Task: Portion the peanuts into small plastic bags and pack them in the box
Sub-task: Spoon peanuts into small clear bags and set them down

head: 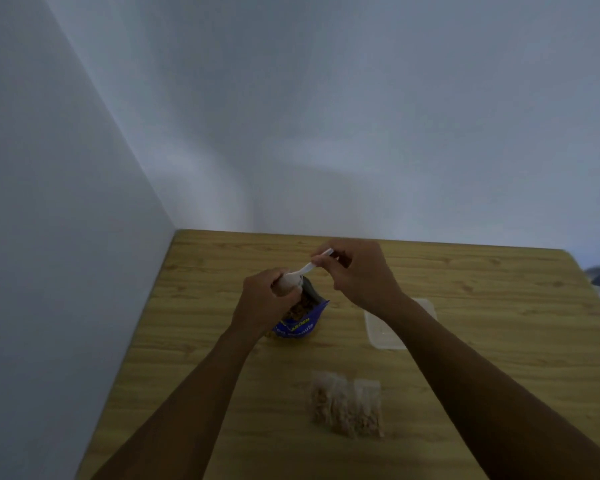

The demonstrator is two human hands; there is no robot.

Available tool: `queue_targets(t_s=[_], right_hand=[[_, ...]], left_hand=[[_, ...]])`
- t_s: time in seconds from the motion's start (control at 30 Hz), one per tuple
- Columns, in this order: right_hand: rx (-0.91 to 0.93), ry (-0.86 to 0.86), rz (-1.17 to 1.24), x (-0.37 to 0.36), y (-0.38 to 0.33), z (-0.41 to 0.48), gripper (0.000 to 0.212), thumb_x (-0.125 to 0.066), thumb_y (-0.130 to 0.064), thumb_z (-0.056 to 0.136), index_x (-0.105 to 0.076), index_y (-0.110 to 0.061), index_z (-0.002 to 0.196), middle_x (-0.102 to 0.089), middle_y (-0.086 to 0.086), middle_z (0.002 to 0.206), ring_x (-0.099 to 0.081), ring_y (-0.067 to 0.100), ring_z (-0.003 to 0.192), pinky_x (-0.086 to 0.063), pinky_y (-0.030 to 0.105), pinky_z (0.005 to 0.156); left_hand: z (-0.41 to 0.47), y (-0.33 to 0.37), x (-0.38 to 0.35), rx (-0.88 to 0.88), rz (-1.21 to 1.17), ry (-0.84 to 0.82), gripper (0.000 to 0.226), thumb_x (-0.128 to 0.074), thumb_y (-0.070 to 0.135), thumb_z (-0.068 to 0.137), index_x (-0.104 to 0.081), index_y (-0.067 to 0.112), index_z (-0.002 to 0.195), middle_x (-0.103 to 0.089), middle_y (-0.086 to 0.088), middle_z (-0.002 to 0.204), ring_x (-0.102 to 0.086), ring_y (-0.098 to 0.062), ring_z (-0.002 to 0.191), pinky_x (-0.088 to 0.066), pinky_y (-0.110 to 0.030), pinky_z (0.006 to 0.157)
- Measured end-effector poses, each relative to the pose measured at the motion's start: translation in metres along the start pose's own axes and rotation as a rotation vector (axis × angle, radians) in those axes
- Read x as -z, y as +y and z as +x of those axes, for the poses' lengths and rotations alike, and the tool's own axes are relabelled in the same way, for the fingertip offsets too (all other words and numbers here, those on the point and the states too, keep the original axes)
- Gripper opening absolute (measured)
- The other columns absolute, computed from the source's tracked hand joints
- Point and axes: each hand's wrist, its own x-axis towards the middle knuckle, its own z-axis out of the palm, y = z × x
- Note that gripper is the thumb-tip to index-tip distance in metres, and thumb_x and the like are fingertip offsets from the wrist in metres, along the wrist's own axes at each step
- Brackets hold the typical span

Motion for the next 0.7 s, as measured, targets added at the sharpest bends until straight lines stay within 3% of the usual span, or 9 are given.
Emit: queue_targets(t_s=[0.1, 0.17, 0.3, 0.43, 0.5, 0.6, 0.7], right_hand=[[0.040, 0.059, 0.021, 0.008, 0.002, 0.001, 0.005, -0.072, -0.017, 0.091, -0.078, -0.017, 0.092, -0.063, -0.016, 0.062, -0.055, 0.010, 0.048, -0.045, 0.023, 0.046], [0.010, 0.171, 0.074, 0.010, 0.007, 0.001, 0.007, -0.071, -0.019, 0.092, -0.077, -0.018, 0.094, -0.066, -0.012, 0.064, -0.056, 0.011, 0.048, -0.047, 0.029, 0.045], [-0.256, 0.383, 0.093, -0.001, 0.030, -0.007, 0.012, -0.068, -0.029, 0.094, -0.076, -0.024, 0.087, -0.068, -0.007, 0.063, -0.060, 0.012, 0.051, -0.050, 0.030, 0.049], [-0.408, 0.240, 0.045, -0.031, 0.051, -0.030, 0.014, -0.068, -0.032, 0.093, -0.078, -0.023, 0.089, -0.071, -0.007, 0.068, -0.064, 0.007, 0.052, -0.055, 0.032, 0.053], [-0.440, 0.124, 0.018, -0.044, 0.054, -0.039, 0.022, -0.070, -0.035, 0.092, -0.078, -0.018, 0.103, -0.075, -0.004, 0.086, -0.069, 0.006, 0.066, -0.059, 0.032, 0.065], [-0.367, 0.194, -0.129, -0.057, 0.050, -0.045, 0.041, -0.072, -0.045, 0.086, -0.070, -0.020, 0.118, -0.063, -0.003, 0.114, -0.060, 0.008, 0.100, -0.051, 0.026, 0.085], [-0.207, 0.213, -0.119, -0.061, 0.027, -0.043, 0.037, -0.068, -0.056, 0.082, -0.073, -0.027, 0.104, -0.060, -0.009, 0.103, -0.057, 0.002, 0.090, -0.048, 0.018, 0.074]], left_hand=[[-0.002, -0.003, 0.002, 0.042, -0.016, 0.034, 0.024, -0.079, 0.023, 0.078, -0.074, 0.019, 0.101, -0.069, 0.008, 0.078, -0.062, -0.003, 0.068, -0.050, -0.016, 0.059], [-0.004, -0.006, 0.003, 0.093, -0.050, 0.060, 0.023, -0.079, 0.021, 0.079, -0.074, 0.017, 0.101, -0.070, 0.008, 0.080, -0.064, -0.002, 0.071, -0.053, -0.017, 0.062], [-0.008, -0.012, 0.008, 0.155, -0.103, 0.097, 0.033, -0.079, 0.027, 0.079, -0.074, 0.017, 0.109, -0.074, 0.005, 0.093, -0.068, -0.006, 0.085, -0.057, -0.024, 0.072], [-0.012, -0.014, 0.013, 0.222, -0.133, 0.131, 0.034, -0.077, 0.036, 0.081, -0.071, 0.023, 0.112, -0.071, 0.007, 0.094, -0.064, -0.004, 0.083, -0.050, -0.015, 0.063], [-0.013, -0.016, 0.014, 0.234, -0.155, 0.111, 0.038, -0.075, 0.039, 0.083, -0.068, 0.022, 0.117, -0.070, 0.007, 0.102, -0.064, -0.005, 0.091, -0.048, -0.012, 0.066], [-0.017, -0.017, 0.013, 0.240, -0.161, 0.065, 0.046, -0.071, 0.043, 0.085, -0.062, 0.021, 0.124, -0.066, 0.008, 0.113, -0.062, -0.004, 0.103, -0.046, -0.008, 0.072], [-0.021, -0.014, 0.006, 0.227, -0.202, 0.010, 0.052, -0.071, 0.045, 0.085, -0.057, 0.019, 0.128, -0.064, 0.004, 0.113, -0.064, -0.007, 0.100, -0.050, -0.010, 0.069]])
